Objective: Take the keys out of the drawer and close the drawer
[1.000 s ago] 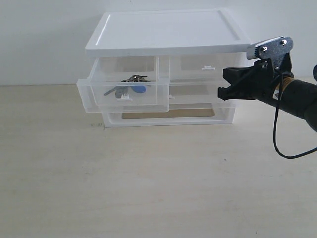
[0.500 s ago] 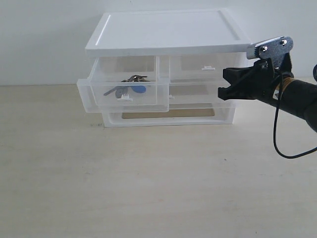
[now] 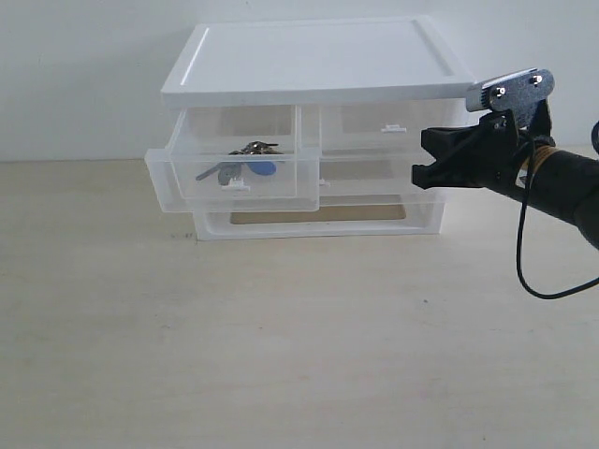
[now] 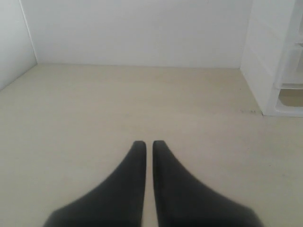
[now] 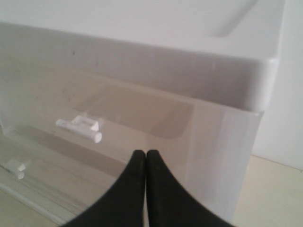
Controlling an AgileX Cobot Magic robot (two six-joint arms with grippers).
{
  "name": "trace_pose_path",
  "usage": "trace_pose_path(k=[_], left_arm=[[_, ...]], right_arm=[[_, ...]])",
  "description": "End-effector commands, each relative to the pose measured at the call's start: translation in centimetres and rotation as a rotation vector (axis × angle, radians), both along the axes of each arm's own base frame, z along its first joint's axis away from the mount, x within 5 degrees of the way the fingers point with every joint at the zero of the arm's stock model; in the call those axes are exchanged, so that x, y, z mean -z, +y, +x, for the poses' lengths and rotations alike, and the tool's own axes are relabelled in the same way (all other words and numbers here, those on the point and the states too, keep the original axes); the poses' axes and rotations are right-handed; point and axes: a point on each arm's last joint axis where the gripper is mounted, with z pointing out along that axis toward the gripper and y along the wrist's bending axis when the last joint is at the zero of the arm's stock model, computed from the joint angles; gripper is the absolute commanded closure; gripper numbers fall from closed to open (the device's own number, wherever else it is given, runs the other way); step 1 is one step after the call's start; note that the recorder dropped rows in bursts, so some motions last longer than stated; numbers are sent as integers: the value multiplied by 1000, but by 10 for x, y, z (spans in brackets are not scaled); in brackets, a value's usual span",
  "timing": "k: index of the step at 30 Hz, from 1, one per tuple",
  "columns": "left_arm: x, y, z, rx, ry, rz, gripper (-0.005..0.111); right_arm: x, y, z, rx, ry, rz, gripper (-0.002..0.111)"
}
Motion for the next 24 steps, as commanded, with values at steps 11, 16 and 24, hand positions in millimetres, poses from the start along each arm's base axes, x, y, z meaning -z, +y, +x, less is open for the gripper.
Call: trace_pose_path(k=[11, 16, 24], left_arm=[[2, -2, 0, 25, 7, -6, 102], [1, -2, 0, 25, 3, -5, 102], [1, -2, 0, 25, 3, -2, 102]], right_arm=[[-5, -6, 6, 66, -3, 39, 108], [-5, -6, 6, 66, -3, 39, 108], [-5, -6, 6, 66, -3, 39, 108]])
